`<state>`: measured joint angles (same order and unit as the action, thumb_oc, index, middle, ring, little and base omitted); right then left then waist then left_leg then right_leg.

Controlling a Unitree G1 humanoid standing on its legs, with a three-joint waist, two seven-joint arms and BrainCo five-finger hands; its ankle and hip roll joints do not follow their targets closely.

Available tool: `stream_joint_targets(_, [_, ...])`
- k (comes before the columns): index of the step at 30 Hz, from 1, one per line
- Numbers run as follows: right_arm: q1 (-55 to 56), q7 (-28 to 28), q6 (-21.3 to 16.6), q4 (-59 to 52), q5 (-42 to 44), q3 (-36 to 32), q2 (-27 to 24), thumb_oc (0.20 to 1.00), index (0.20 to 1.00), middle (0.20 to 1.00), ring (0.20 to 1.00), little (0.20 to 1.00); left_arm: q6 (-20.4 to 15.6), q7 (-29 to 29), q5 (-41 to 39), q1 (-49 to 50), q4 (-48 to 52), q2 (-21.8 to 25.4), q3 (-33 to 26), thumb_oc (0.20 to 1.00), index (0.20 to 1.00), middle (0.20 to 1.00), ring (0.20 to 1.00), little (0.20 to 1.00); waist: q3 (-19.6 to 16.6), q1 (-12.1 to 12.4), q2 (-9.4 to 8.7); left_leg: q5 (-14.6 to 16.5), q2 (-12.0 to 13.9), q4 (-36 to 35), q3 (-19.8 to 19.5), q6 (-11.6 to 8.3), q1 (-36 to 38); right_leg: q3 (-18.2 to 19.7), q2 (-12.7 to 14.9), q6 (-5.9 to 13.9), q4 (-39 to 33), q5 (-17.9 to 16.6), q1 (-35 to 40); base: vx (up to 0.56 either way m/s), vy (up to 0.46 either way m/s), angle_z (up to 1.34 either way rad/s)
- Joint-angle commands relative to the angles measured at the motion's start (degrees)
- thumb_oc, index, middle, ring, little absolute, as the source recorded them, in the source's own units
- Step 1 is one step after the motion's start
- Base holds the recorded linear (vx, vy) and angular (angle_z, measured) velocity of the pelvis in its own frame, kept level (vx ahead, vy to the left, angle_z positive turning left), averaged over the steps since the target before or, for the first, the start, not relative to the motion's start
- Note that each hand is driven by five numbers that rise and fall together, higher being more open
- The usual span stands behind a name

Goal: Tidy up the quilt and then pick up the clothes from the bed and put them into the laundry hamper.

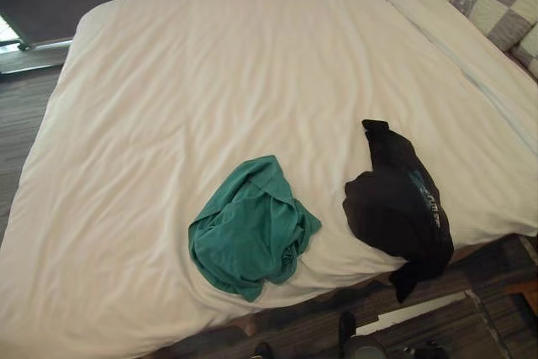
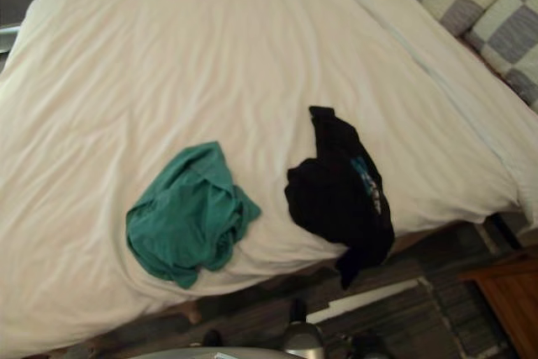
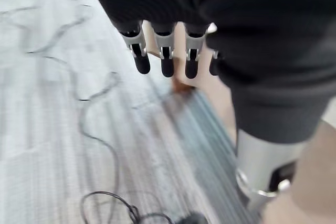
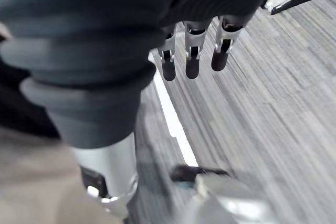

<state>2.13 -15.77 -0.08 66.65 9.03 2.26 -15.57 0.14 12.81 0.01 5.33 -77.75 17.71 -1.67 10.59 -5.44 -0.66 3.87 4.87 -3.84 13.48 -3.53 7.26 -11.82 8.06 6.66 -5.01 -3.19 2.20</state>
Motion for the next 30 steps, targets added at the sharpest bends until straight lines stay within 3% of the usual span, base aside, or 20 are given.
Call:
stream_joint_targets(1, [-1.76,-3.06,-0.60,-1.71,-0.56,-4.78,-6.32,1.000,1.000,1.000,1.000,1.000,0.72,1.35,-5.42,-0.46,-5.86,3.09,-4.68,1.000,1.000,1.000,1.000,1.000,0.03,1.14,-2.29,-3.39,3.28,-0.53,-0.14,-3.04,-2.14,1.21,4.06,4.46,1.94,1.98,0.57,0.05,-0.010,0.14])
stream_joint_targets(5, [2.80,-6.91,-1.04,-15.38,-3.97,-13.43,-13.94,1.000,1.000,1.000,1.000,1.000,0.86,3.05,-8.62,3.69,-6.89,9.39,-15.65,1.000,1.000,1.000,1.000,1.000,-0.78,1.59,-2.03,-3.44,3.44,-1.16,-0.52,-3.45,-1.28,0.01,4.98,5.27,0.33,1.02,1.85,0.06,-0.001,0.15])
stream_joint_targets(8, [6.29,-11.30,-1.62,-25.18,-7.04,-20.41,-17.14,1.000,1.000,1.000,1.000,1.000,-1.51,6.32,-12.26,5.66,-2.21,15.60,-23.20,1.000,1.000,1.000,1.000,1.000,-0.82,1.72,-1.49,-3.45,3.32,-1.16,-1.03,-3.52,-1.08,-0.35,5.27,5.56,0.35,0.90,2.05,0.03,0.021,0.14])
stream_joint_targets(11, [8.30,-15.02,-2.33,-31.88,-11.72,-25.14,-20.32,1.000,1.000,1.000,1.000,1.000,-5.92,10.40,-13.36,7.26,8.58,21.55,-28.13,1.000,1.000,1.000,1.000,1.000,-0.82,1.92,-0.85,-3.48,3.25,-1.16,-1.67,-3.53,-1.10,-0.87,5.55,5.82,0.53,1.00,2.26,0.01,0.008,0.11])
stream_joint_targets(13, [8.90,-16.68,-2.67,-35.22,-15.33,-27.10,-22.74,1.000,1.000,1.000,1.000,1.000,-9.77,13.35,-11.24,8.88,22.31,24.98,-29.73,1.000,1.000,1.000,1.000,1.000,-0.80,2.27,-0.75,-3.38,3.32,-1.16,-2.29,-3.58,-1.10,-1.41,5.61,5.95,0.68,1.27,2.64,0.01,-0.018,0.24])
stream_joint_targets(14, [8.17,-17.24,-2.08,-38.11,-18.68,-25.81,-23.89,1.000,1.000,1.000,1.000,1.000,-8.95,16.81,-5.38,7.17,31.43,27.42,-26.63,1.000,1.000,1.000,1.000,1.000,-1.08,1.83,-0.76,-3.27,3.47,-1.16,-2.52,-3.62,-1.13,-1.81,5.76,6.09,0.72,1.47,2.88,0.03,-0.014,0.15])
stream_joint_targets(15, [8.42,-16.86,-2.18,-41.29,-20.35,-25.29,-24.69,1.000,1.000,1.000,1.000,1.000,-10.23,16.82,-7.30,3.48,36.05,29.23,-27.24,1.000,1.000,1.000,1.000,1.000,-1.43,1.45,-0.57,-2.67,3.60,-1.11,-2.63,-3.74,-0.80,-1.88,5.80,6.19,0.77,1.98,3.23,0.05,-0.012,0.16])
stream_joint_targets(19, [3.74,-16.41,-3.08,-43.12,-23.44,-20.35,-25.93,1.000,1.000,1.000,1.000,1.000,-12.23,16.57,-0.69,-6.17,51.20,26.83,-15.22,1.000,1.000,1.000,1.000,1.000,-1.55,0.66,-1.10,-3.03,3.96,-1.13,-2.45,-3.82,-0.53,-1.75,5.77,5.83,0.94,1.93,3.34,0.03,-0.030,0.15])
stream_joint_targets(22, [1.88,-13.92,-4.02,-46.98,-25.70,-16.61,-26.63,1.000,1.000,1.000,1.000,1.000,-12.39,12.23,6.47,-7.02,60.06,25.79,-8.75,1.000,1.000,1.000,1.000,1.000,-1.63,0.49,-1.34,-2.86,4.36,-1.15,-1.89,-3.86,-0.04,-1.64,5.61,5.63,0.98,2.10,3.46,0.05,-0.034,-0.05])
stream_joint_targets(23, [2.20,-12.51,-3.71,-48.46,-26.19,-16.72,-27.59,1.000,1.000,1.000,1.000,1.000,-11.71,10.03,5.82,-7.03,69.08,27.62,-10.98,1.000,1.000,1.000,1.000,1.000,-1.68,0.65,-1.07,-2.65,4.53,-1.16,-1.69,-3.90,0.41,-1.56,5.53,5.61,0.87,2.22,3.78,0.07,-0.037,-0.10])
stream_joint_targets(24, [2.61,-11.20,-3.94,-49.39,-25.70,-16.61,-26.11,1.000,1.000,1.000,1.000,1.000,-14.24,5.24,7.40,-1.46,73.64,29.19,-11.46,1.000,1.000,1.000,1.000,1.000,-1.49,1.22,-0.79,-2.57,4.66,-1.16,-1.64,-3.92,0.66,-1.73,5.58,5.56,0.75,2.21,3.92,0.06,-0.024,-0.16])
stream_joint_targets(26, [2.13,-10.03,-4.19,-50.94,-26.16,-15.16,-26.03,1.000,1.000,1.000,1.000,1.000,-14.72,3.36,6.03,0.05,72.82,28.46,-10.79,1.000,1.000,1.000,1.000,1.000,-1.70,0.89,-1.03,-2.44,4.72,-1.16,-1.45,-3.97,0.97,-1.61,5.59,5.51,0.72,2.26,3.99,0.04,-0.031,-0.16])
stream_joint_targets(30, [-2.67,-7.89,-4.49,-55.28,-27.19,-9.40,-24.18,1.000,1.000,1.000,1.000,1.000,-11.12,-1.78,10.08,-4.93,73.60,21.19,0.79,1.000,1.000,1.000,1.000,1.000,-0.63,-0.23,-1.04,-2.31,5.14,-1.16,0.24,-3.95,1.24,-0.66,5.23,5.49,0.73,2.28,2.86,0.02,-0.036,-0.05])
